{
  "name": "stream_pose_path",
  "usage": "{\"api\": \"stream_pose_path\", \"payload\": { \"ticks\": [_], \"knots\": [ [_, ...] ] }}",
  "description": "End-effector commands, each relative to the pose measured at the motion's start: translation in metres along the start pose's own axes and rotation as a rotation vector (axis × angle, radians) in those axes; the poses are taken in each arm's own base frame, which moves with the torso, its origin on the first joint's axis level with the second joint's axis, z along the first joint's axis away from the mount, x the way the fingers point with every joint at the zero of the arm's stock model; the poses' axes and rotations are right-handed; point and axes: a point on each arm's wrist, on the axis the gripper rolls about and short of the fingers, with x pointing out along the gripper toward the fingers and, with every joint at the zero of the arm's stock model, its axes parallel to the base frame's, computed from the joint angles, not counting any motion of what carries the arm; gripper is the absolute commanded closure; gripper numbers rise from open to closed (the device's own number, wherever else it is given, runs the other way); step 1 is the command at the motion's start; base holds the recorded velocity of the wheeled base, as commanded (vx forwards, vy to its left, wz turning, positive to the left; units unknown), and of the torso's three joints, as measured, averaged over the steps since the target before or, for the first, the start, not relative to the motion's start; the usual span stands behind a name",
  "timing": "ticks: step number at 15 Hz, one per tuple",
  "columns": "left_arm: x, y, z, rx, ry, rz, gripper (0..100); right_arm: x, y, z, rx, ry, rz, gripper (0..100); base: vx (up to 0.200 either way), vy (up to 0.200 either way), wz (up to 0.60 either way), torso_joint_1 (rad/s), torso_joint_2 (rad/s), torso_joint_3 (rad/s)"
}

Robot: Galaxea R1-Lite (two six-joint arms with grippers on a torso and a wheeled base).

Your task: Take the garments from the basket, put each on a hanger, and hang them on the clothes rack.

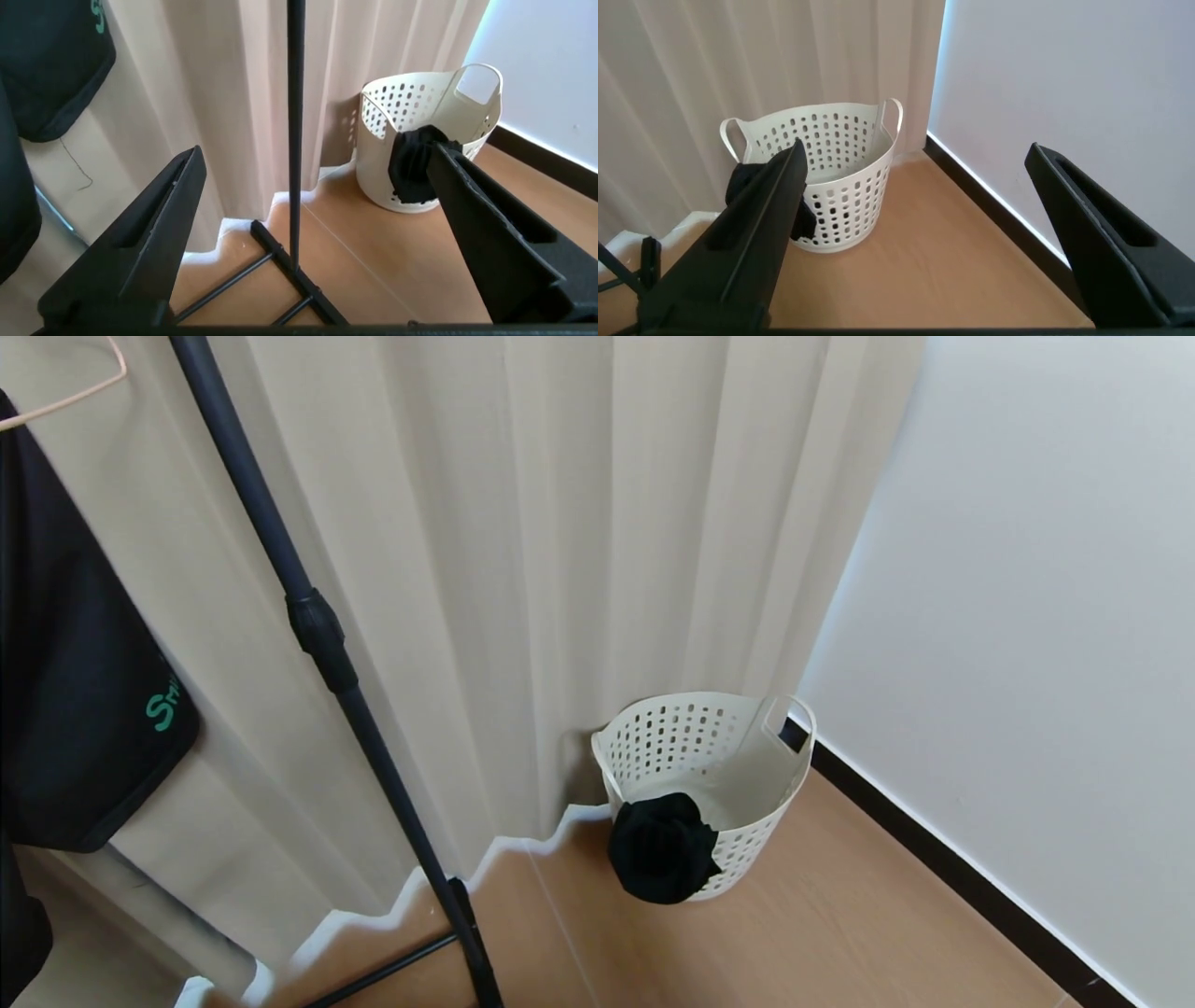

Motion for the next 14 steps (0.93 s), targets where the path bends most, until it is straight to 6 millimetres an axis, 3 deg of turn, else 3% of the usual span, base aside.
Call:
{"api": "stream_pose_path", "payload": {
  "ticks": [1, 14],
  "knots": [
    [0.0001, 0.0, 0.0001, 0.0, 0.001, 0.0, 0, 0.0001, 0.0, 0.0001, 0.0, 0.001, 0.0, 0, 0.0, 0.0, 0.0, 0.002, 0.0, -0.188],
    [0.0001, 0.0, 0.0001, -0.014, 0.001, 0.0, 0, 0.0001, 0.0, 0.0003, 0.0, -0.001, 0.0, 0, 0.0, 0.0, 0.0, 0.003, 0.0, -0.198]
  ]
}}
